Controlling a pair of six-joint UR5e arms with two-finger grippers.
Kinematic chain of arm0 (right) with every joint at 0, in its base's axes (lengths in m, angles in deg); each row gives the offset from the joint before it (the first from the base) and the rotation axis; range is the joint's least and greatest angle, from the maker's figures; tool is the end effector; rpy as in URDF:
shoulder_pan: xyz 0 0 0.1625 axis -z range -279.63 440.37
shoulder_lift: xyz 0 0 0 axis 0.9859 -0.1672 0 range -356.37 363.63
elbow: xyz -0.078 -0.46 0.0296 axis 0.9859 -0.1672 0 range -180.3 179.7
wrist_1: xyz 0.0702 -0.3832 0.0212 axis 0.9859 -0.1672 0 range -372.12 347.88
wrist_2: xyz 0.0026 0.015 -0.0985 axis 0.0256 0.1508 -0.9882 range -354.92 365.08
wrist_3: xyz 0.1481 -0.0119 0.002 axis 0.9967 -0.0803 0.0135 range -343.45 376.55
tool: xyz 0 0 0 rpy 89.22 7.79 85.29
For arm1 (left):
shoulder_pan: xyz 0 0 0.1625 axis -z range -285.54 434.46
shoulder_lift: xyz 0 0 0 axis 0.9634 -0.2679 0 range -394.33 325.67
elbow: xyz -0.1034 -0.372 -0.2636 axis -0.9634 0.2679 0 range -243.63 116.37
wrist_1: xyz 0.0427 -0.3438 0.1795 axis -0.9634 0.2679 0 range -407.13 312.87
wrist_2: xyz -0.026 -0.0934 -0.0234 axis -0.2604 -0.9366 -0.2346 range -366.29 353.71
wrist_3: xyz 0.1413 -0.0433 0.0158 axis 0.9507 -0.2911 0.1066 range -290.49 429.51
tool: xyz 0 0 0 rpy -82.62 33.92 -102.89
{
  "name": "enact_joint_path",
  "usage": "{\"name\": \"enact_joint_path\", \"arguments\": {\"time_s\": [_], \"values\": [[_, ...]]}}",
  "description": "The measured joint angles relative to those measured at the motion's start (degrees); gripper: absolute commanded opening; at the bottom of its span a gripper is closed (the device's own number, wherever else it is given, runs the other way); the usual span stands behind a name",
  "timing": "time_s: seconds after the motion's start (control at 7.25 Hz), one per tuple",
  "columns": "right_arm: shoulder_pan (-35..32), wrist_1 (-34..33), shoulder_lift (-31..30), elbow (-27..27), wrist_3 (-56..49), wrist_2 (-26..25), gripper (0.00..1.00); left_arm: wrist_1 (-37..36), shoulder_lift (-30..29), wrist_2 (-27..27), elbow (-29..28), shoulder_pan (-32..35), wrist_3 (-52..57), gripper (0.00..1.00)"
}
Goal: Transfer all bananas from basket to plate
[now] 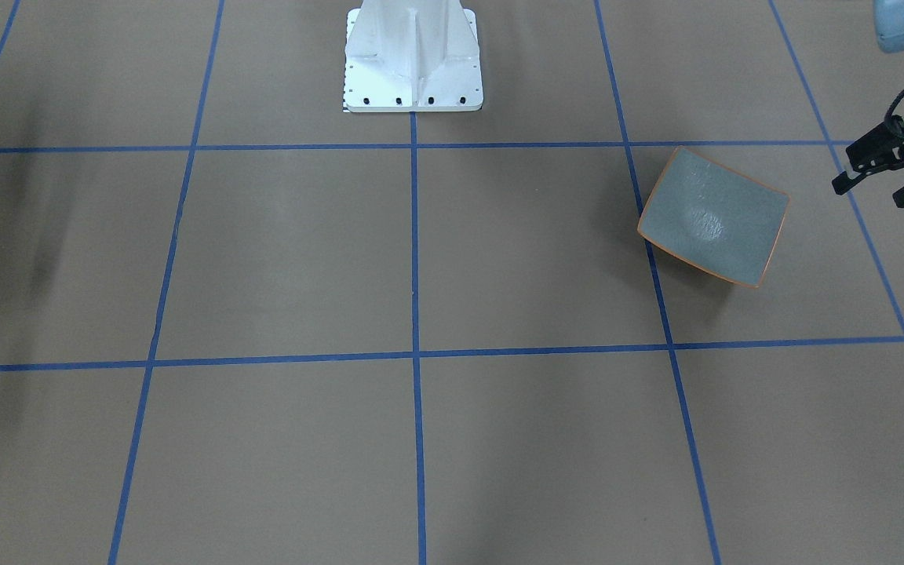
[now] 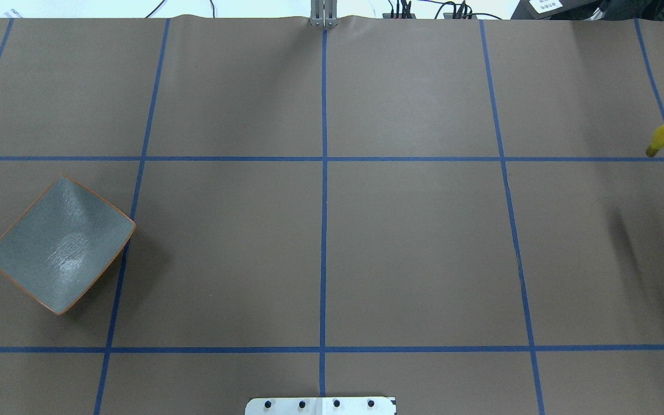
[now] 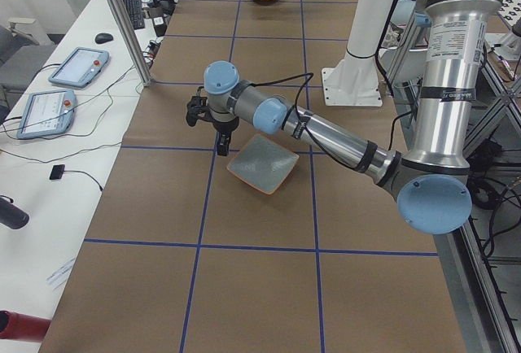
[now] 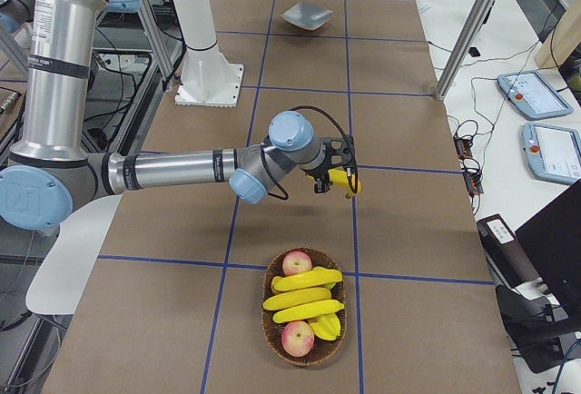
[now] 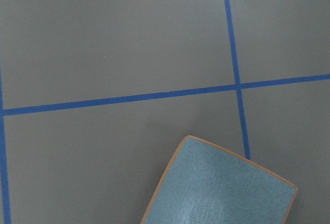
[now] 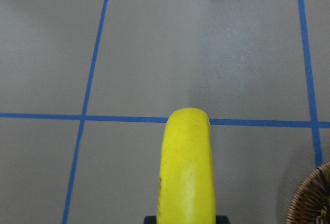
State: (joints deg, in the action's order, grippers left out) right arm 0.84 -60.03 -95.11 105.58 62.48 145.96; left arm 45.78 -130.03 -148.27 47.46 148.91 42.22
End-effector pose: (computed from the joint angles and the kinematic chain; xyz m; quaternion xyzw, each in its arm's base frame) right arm -0.0601 -0.4251 0.5646 0.1471 -0.5219 0.0796 0.8364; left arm 0.1200 -0.4917 0.4924 0.0599 0.4784 0.0229 0.8758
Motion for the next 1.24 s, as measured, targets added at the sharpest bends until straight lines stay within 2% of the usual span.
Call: {"name": "enact_joint_path", "arguments": {"time_s": [0.41,0.69,0.83,0.97,1.24], "values": [[6.8,2.5,8.0,-0.2,15.8,0.4,0.00,0.1,-8.9,0.2,-3.5,-5.4,-10.1,0.99],[11.4,2.9,14.8,-0.2,27.6,-2.1,0.00,0.1,-15.9,0.4,-5.9,-9.5,-18.6,0.99],[14.9,3.2,18.5,-0.2,34.5,-5.8,0.00,0.1,-18.6,0.5,-6.4,-11.7,-23.0,0.99],[19.8,4.7,21.7,-0.1,42.0,-11.7,0.00,0.1,-21.4,0.6,-7.2,-14.0,-27.3,0.99],[32.6,10.9,25.5,0.1,54.9,-28.6,0.00,0.2,-27.3,0.7,-10.3,-17.3,-34.6,0.99]]}}
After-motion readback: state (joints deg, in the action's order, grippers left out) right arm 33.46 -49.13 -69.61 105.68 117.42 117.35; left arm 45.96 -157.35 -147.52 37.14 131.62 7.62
